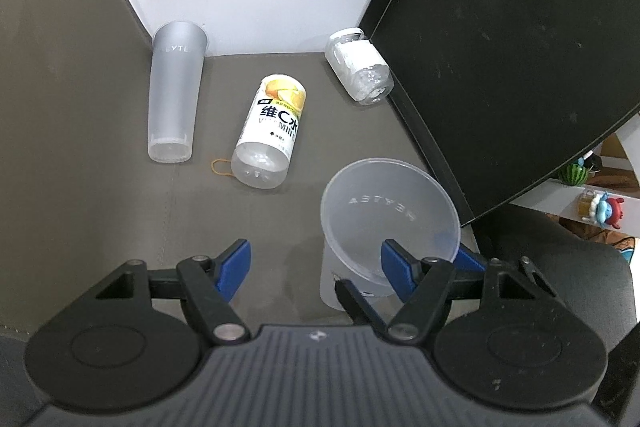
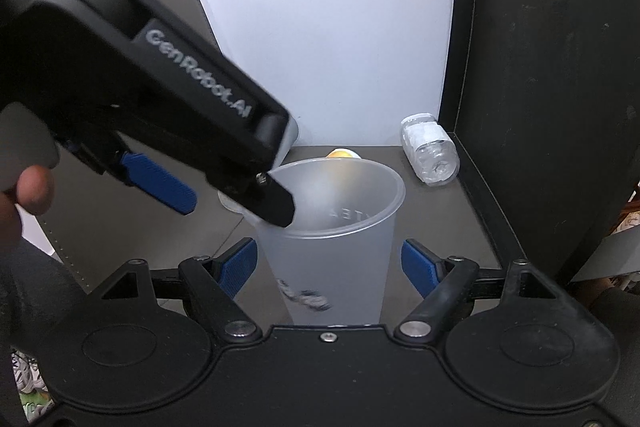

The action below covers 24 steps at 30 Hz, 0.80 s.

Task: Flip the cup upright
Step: 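Lower the upright cup onto the seat and open the left gripper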

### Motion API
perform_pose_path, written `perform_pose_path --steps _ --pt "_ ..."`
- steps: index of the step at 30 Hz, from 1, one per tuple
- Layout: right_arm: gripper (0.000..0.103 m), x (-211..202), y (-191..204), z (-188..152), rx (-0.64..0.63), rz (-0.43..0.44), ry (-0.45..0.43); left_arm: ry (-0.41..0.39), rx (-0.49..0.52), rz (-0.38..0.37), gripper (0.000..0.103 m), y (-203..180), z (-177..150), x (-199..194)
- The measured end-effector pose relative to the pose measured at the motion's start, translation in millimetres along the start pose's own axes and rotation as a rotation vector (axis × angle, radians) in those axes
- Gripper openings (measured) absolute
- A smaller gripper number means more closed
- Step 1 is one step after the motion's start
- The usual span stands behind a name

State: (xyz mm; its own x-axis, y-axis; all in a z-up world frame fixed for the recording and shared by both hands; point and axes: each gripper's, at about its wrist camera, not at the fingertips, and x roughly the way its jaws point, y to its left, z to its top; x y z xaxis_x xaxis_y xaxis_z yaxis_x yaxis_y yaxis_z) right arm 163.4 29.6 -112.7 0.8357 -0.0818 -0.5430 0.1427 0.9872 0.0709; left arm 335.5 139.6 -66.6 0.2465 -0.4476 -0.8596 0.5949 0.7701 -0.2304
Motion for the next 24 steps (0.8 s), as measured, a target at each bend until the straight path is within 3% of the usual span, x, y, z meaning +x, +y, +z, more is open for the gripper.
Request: perform_pose_path --steps 14,24 --pt "0.088 -9 -12 7 0.075 0.034 0.038 -0.048 -0.004 0.084 0.071 -3 10 -17" --pt "0.096 -24 -20 9 0.151 0.076 0.072 -0.106 -0.017 0.09 0.072 -8 3 -48"
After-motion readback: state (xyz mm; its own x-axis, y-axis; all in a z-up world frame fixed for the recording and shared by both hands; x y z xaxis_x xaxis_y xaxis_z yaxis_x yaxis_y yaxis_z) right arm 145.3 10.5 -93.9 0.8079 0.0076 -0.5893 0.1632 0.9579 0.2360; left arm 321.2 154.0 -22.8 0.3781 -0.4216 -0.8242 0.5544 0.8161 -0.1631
